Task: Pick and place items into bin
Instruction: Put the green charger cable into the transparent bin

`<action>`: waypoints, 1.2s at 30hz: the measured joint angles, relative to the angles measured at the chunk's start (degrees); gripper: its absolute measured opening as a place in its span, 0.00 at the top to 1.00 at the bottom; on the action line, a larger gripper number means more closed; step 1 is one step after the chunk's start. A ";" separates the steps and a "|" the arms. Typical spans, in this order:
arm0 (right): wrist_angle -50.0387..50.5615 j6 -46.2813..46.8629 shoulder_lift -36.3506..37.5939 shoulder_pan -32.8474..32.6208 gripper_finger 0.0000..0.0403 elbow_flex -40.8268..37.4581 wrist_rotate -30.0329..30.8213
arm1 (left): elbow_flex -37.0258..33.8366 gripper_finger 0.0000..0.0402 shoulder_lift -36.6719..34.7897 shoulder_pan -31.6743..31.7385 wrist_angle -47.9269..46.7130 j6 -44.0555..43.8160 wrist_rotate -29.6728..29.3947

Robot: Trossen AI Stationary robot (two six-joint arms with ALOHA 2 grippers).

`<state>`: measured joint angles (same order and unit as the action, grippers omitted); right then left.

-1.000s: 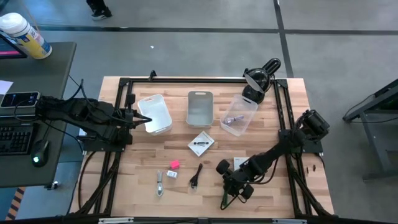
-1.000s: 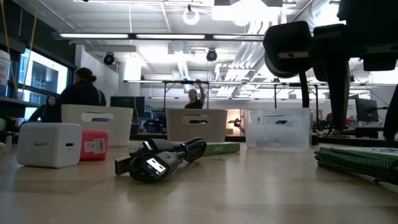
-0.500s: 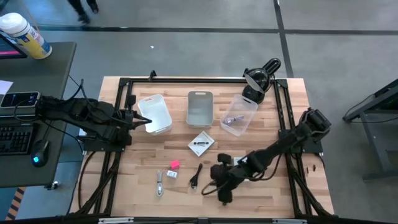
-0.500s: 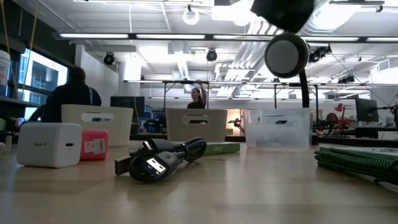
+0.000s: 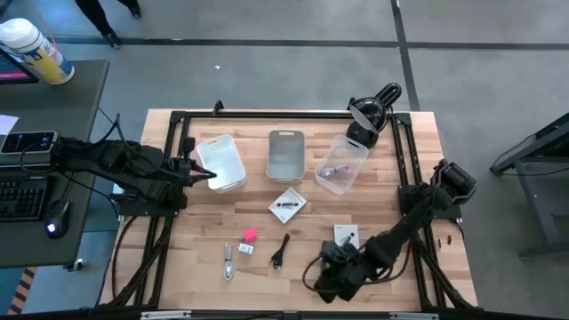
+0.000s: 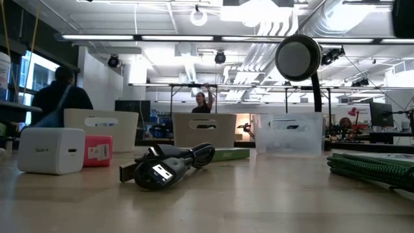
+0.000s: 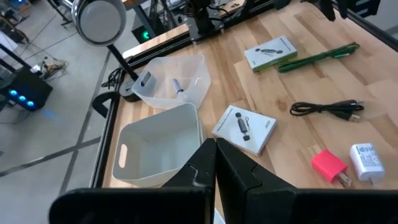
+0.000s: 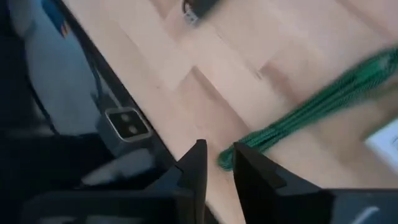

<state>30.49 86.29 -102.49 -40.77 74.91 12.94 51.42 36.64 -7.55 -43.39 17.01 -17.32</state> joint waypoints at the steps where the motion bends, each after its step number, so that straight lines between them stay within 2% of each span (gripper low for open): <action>1: -1.28 2.63 -0.35 0.10 0.85 -0.02 -0.27 | 0.00 1.00 0.00 0.00 -0.22 0.66 0.02; 7: -11.15 12.38 -6.02 3.20 0.89 0.06 -11.64 | 0.00 1.00 0.00 0.02 -1.35 5.26 0.11; 9: -10.67 14.85 -7.91 4.66 0.89 0.73 -16.88 | 0.00 1.00 -0.02 0.00 -2.76 6.17 0.21; 11: -7.77 16.48 -9.00 5.78 0.87 3.03 -18.59 | 0.00 1.00 -0.06 0.02 -4.77 6.71 0.68; 15: 4.41 15.87 -9.36 7.50 0.86 11.70 -12.98 | 0.00 1.00 -0.17 0.00 -8.40 6.74 0.91; 21: 37.62 19.21 -10.14 8.78 0.97 25.38 -14.76 | 0.00 1.00 -0.15 0.02 -9.21 6.65 0.34; 24: 41.19 18.73 -12.54 8.57 0.99 29.62 -14.79 | 0.00 1.00 -0.15 0.02 -8.55 6.57 0.17; 28: 36.09 17.56 -16.23 7.75 0.89 31.21 -15.40 | 0.00 1.00 -0.13 0.02 -7.83 6.55 0.16; 31: 32.19 17.86 -18.42 6.89 0.77 31.15 -16.38 | 0.00 1.00 -0.13 0.02 -6.43 6.57 -0.52; 36: 32.59 20.13 -21.14 6.30 0.55 31.09 -20.38 | 0.00 1.00 -0.13 0.02 -5.76 6.61 -0.98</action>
<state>63.08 106.42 -123.63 -34.47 106.00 -7.44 51.42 36.51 -7.53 -49.15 23.61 -18.30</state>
